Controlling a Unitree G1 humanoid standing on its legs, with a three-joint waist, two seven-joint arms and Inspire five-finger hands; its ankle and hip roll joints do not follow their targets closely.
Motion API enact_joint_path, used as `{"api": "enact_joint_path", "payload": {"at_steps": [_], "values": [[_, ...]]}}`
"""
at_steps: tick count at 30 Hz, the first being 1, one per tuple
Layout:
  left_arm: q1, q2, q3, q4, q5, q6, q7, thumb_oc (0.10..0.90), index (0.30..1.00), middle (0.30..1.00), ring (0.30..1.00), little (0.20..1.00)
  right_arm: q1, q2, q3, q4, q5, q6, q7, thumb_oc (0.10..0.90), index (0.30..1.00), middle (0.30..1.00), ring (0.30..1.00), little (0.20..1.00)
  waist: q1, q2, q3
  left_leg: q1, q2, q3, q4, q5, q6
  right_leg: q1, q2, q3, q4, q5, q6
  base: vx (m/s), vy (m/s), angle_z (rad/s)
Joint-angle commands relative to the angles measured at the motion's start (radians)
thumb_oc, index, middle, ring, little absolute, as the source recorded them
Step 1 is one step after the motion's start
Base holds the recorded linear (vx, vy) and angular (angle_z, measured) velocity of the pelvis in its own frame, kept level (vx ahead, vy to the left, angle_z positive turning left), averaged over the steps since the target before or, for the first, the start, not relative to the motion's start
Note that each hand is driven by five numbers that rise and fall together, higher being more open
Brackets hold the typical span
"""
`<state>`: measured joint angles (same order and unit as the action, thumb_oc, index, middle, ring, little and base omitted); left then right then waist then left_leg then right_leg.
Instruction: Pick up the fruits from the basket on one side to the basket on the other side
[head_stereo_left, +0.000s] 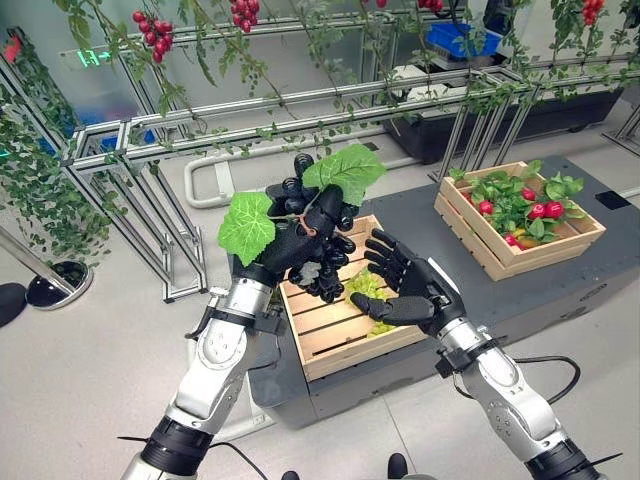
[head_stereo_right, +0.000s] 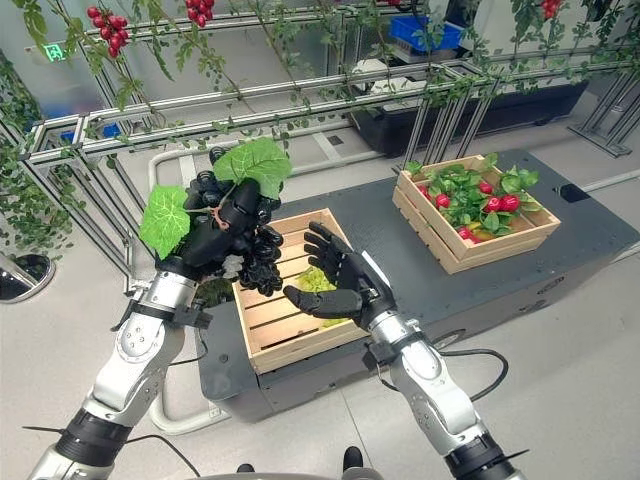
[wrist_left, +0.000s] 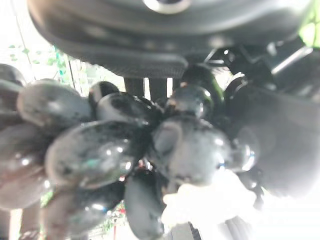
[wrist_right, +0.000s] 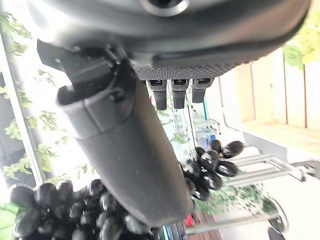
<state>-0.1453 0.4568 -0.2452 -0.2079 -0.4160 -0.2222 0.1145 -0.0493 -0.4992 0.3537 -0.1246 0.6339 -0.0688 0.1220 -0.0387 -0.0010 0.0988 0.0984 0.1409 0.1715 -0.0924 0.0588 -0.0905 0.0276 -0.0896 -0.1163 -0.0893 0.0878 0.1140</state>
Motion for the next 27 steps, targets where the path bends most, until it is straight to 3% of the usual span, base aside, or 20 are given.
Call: {"api": "enact_joint_path", "payload": {"at_steps": [1,12,27], "values": [[-0.130,0.043,0.068,-0.081,0.027,-0.154,0.016,0.400,0.300,0.300,0.300,0.300,-0.052,0.005,-0.080,-0.141,0.005,-0.069,0.084,0.800,0.900,0.900,0.900,0.900,-0.012,-0.028,-0.067,0.020,-0.013,-0.008,0.005,-0.073,0.023,0.043,-0.028,-0.007,0.002,-0.049,0.020,0.00,0.000,0.00],[-0.127,0.008,0.056,-0.088,-0.021,-0.141,-0.024,0.400,0.300,0.300,0.300,0.300,-0.046,0.035,-0.061,-0.143,0.003,-0.054,0.110,0.800,0.900,0.900,0.900,0.900,-0.014,-0.027,-0.067,0.019,-0.012,-0.010,0.005,-0.071,0.025,0.041,-0.026,-0.003,0.002,-0.050,0.019,0.00,0.000,0.00],[-0.174,-0.056,-0.085,-0.100,-0.098,-0.189,-0.064,0.400,0.300,0.300,0.300,0.300,-0.154,0.130,0.047,-0.129,0.053,-0.094,-0.006,0.800,0.900,0.900,0.900,0.900,0.004,-0.029,-0.065,0.021,-0.015,-0.016,0.005,-0.075,0.024,0.046,-0.028,-0.009,0.002,-0.050,0.017,0.00,0.000,0.00]]}}
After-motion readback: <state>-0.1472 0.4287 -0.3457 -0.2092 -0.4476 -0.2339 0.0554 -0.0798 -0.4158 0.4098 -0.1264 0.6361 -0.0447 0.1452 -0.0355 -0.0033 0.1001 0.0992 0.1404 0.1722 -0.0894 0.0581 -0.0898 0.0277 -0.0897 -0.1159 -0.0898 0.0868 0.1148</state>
